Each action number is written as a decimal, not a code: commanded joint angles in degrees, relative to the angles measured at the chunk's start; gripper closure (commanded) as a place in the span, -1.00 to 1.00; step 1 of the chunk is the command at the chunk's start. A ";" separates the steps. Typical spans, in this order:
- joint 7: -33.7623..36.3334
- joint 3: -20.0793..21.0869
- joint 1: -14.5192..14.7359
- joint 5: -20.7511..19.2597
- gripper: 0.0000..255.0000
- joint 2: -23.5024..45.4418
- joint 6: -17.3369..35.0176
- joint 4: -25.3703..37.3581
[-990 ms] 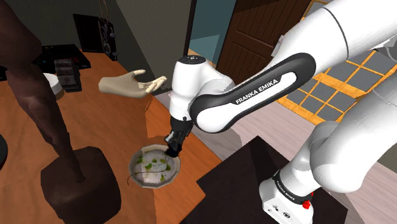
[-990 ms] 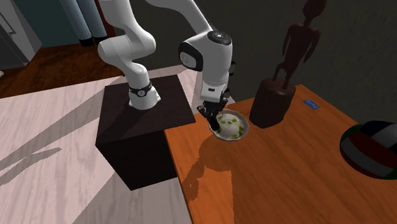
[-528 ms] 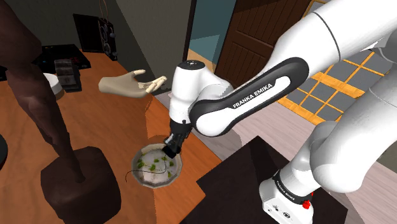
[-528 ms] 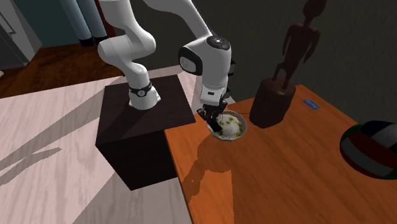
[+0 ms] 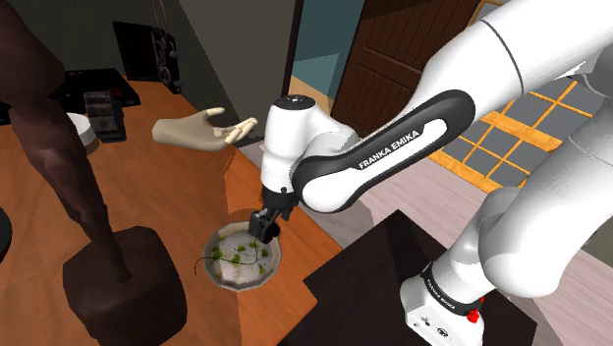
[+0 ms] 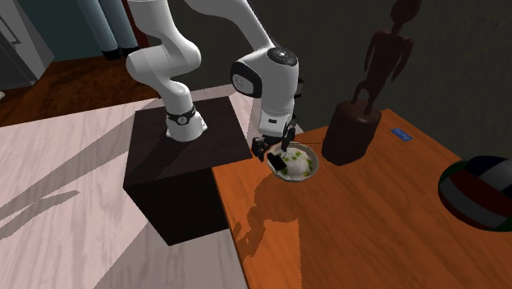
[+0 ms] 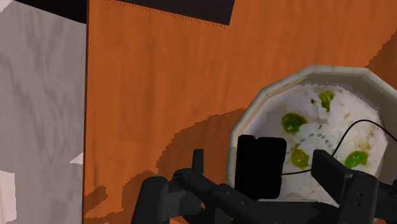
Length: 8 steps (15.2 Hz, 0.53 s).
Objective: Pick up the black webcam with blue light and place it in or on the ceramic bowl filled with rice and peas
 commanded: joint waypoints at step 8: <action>-1.97 -0.24 0.05 2.63 -1.00 -5.93 -7.90 2.26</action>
